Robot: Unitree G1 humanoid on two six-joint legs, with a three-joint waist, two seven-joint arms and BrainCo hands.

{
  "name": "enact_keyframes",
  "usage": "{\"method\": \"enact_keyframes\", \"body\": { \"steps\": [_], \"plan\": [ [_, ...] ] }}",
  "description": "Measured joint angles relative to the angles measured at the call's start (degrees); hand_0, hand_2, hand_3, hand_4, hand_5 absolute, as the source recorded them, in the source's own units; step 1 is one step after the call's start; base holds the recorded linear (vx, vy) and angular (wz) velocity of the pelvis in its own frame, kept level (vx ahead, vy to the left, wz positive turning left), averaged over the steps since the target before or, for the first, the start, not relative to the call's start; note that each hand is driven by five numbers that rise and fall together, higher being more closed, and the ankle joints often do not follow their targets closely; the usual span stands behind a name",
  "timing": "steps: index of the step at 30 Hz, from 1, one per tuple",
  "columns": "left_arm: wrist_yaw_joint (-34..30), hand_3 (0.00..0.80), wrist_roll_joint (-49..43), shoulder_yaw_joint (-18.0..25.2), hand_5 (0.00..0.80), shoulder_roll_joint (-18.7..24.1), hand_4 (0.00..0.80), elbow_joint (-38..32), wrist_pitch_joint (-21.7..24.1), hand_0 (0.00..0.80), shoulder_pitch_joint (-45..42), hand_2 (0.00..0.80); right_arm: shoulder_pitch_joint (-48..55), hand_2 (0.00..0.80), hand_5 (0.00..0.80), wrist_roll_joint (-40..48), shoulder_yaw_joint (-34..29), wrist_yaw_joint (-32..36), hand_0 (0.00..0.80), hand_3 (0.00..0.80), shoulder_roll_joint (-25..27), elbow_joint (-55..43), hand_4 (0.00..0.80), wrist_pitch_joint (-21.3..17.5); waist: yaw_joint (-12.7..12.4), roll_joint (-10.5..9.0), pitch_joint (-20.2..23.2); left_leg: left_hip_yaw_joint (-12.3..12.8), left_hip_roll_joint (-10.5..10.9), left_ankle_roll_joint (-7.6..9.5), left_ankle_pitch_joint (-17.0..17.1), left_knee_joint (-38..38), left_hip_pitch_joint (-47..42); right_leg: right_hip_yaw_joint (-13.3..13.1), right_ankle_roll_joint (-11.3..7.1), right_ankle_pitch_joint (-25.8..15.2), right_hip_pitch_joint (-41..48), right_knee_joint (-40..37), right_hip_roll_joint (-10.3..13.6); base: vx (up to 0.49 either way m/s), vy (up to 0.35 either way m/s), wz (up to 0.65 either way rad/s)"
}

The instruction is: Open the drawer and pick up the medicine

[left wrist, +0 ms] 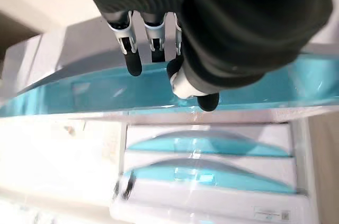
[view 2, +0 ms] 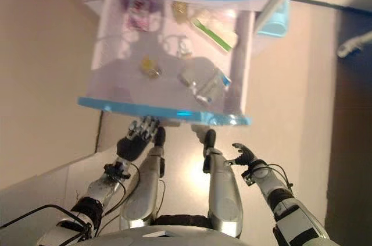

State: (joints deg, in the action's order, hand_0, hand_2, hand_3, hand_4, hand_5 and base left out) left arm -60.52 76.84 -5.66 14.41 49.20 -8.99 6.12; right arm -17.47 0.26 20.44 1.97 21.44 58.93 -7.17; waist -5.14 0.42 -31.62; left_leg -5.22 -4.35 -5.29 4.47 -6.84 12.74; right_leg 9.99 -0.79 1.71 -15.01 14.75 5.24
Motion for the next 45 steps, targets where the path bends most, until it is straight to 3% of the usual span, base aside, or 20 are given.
{"method": "enact_keyframes", "body": {
  "steps": [1, 2, 3, 4, 6, 10, 14, 18, 24, 34, 39, 45],
  "plan": [
    [1.23, 0.8, -2.95, 2.98, 0.8, -0.65, 0.8, 2.89, -0.85, 0.8, -1.47, 0.8, 0.07, 0.0, 0.0, -0.48, -1.34, 0.16, 0.0, 0.0, 0.09, 0.29, 0.0, 0.31, -0.43, 1.55, 0.52, 0.16, -0.51, -0.26, 0.26, 1.18, -1.49, 0.79, 0.24, 0.19, 1.43, -0.89, -0.1, 0.081, -0.039, 0.38],
    [4.11, 0.515, -5.3, 4.81, 0.515, -0.64, 0.515, 4.61, -1.06, 0.515, -3.54, 0.515, 0.55, 0.0, 0.0, -0.98, -1.96, 0.32, 0.0, 0.0, 0.61, 1.98, 0.0, 0.76, -1.17, 2.93, 1.47, 0.06, -0.76, -0.27, 0.28, 1.95, -1.64, 1.67, 0.36, 0.43, 1.99, -1.26, -0.08, 0.146, -0.021, 0.38],
    [8.03, 0.0, -8.71, 7.51, 0.0, -0.69, 0.0, 7.89, -0.92, 0.0, -5.24, 0.0, 1.75, 0.0, 0.0, -1.69, -2.94, 0.82, 0.0, 0.0, 1.75, 3.26, 0.0, 0.43, -1.4, 4.5, 2.59, 0.0, -0.86, -0.04, 0.46, 3.12, -2.62, 2.3, 0.29, 0.57, 2.94, -1.96, -0.11, 0.145, -0.004, 0.4],
    [12.18, 0.0, -11.29, 9.79, 0.0, -0.53, 0.0, 11.85, -0.68, 0.0, -6.99, 0.0, 2.59, 0.0, 0.0, -2.24, -3.6, 1.17, 0.0, 0.0, 2.7, 4.28, 0.0, -0.06, -1.71, 6.32, 3.73, -0.14, -0.9, 0.65, 1.45, 3.82, -3.22, 3.32, 0.09, 0.6, 4.17, -2.7, 0.01, 0.133, 0.012, 0.46],
    [24.06, 0.0, -19.7, 14.98, 0.0, 0.31, 0.0, 23.47, 2.55, 0.0, -8.51, 0.0, 3.91, 0.0, 0.0, -3.89, -6.28, 1.13, 0.0, 0.0, 3.16, 8.64, 0.0, -0.81, -1.52, 8.94, 7.01, -0.89, -0.57, 0.06, 2.39, 5.31, -5.29, 5.16, -0.61, 0.9, 7.26, -4.46, 0.07, 0.103, 0.018, 0.47],
    [40.53, 0.0, -31.22, 19.48, 0.0, 2.95, 0.0, 29.0, 8.58, 0.0, -14.13, 0.0, 7.13, 0.0, 0.0, -5.98, -7.35, 1.07, 0.0, 0.0, 3.04, 12.97, 0.0, -0.95, -2.52, 9.59, 14.56, -0.86, 0.24, 0.64, 2.14, 5.64, -5.67, 7.55, -1.18, 2.88, 8.9, -4.68, 1.19, 0.11, 0.031, 0.36],
    [53.9, 0.0, -47.42, 18.07, 0.0, 2.89, 0.0, 30.83, 13.33, 0.0, -15.17, 0.0, 9.94, 0.0, 0.0, -5.96, -8.3, 0.92, 0.0, 0.0, 2.1, 14.35, 0.0, -1.04, -2.84, 8.02, 20.08, -0.76, 0.42, 0.74, 1.43, 6.28, -7.21, 7.86, -1.41, 3.78, 10.54, -4.65, 1.25, 0.095, -0.01, 0.09],
    [61.44, 0.0, -63.83, 8.72, 0.0, 2.88, 0.0, 30.19, 17.41, 0.0, -14.56, 0.0, 12.27, 0.0, 0.0, -5.94, -8.31, 0.96, 0.0, 0.0, 1.58, 14.51, 0.0, -1.26, -2.28, 5.37, 24.97, -0.22, 0.53, 0.92, 1.19, 6.29, -7.56, 7.29, -1.47, 3.85, 10.51, -4.68, 1.29, 0.07, -0.006, -0.08],
    [61.78, 0.0, -65.21, 1.12, 0.0, 2.46, 0.0, 27.58, 18.01, 0.0, -9.61, 0.0, 15.15, 0.0, 0.0, -5.94, -8.39, 1.04, 0.0, 0.0, -1.56, 15.21, 0.0, -1.33, 0.11, 1.96, 27.97, 2.2, 0.61, 0.81, 0.26, 7.32, -9.94, 3.34, -1.51, 3.81, 10.7, -4.75, 0.94, 0.066, -0.016, -0.2],
    [56.51, 0.0, -68.94, -10.18, 0.0, -1.2, 0.0, 23.97, 17.38, 0.0, -4.48, 0.0, 16.98, 0.0, 0.0, -5.94, -8.38, -1.16, 0.0, 0.0, -4.16, 14.96, 0.0, -0.91, 4.79, 1.94, 28.52, 7.93, 0.49, 2.03, 0.28, 11.33, -16.04, -2.19, -2.47, -2.24, 16.61, -15.73, -0.57, 0.013, 0.012, -0.31],
    [56.45, 0.0, -71.98, -10.99, 0.0, -1.27, 0.0, 23.55, 15.09, 0.0, -3.35, 0.0, 16.87, 0.0, 0.0, -5.95, -8.13, -1.25, 0.0, 0.0, -5.64, 13.8, 0.0, -0.5, 6.63, 0.9, 28.61, 10.67, 0.56, 1.99, -0.42, 11.91, -18.25, -4.68, -2.57, -4.67, 19.4, -19.95, -0.93, -0.009, 0.033, -0.27],
    [56.37, 0.0, -72.05, -12.24, 0.0, -1.69, 0.0, 23.44, 14.41, 0.0, -2.03, 0.0, 17.09, 0.0, 0.0, -5.92, -7.92, -1.55, 0.0, 0.0, -7.13, 13.78, 0.0, -0.48, 7.29, 0.11, 28.77, 12.4, 0.57, 2.14, -1.2, 12.13, -19.57, -6.29, -2.59, -4.66, 19.71, -19.94, -0.94, 0.015, 0.028, -0.16]
  ]
}}
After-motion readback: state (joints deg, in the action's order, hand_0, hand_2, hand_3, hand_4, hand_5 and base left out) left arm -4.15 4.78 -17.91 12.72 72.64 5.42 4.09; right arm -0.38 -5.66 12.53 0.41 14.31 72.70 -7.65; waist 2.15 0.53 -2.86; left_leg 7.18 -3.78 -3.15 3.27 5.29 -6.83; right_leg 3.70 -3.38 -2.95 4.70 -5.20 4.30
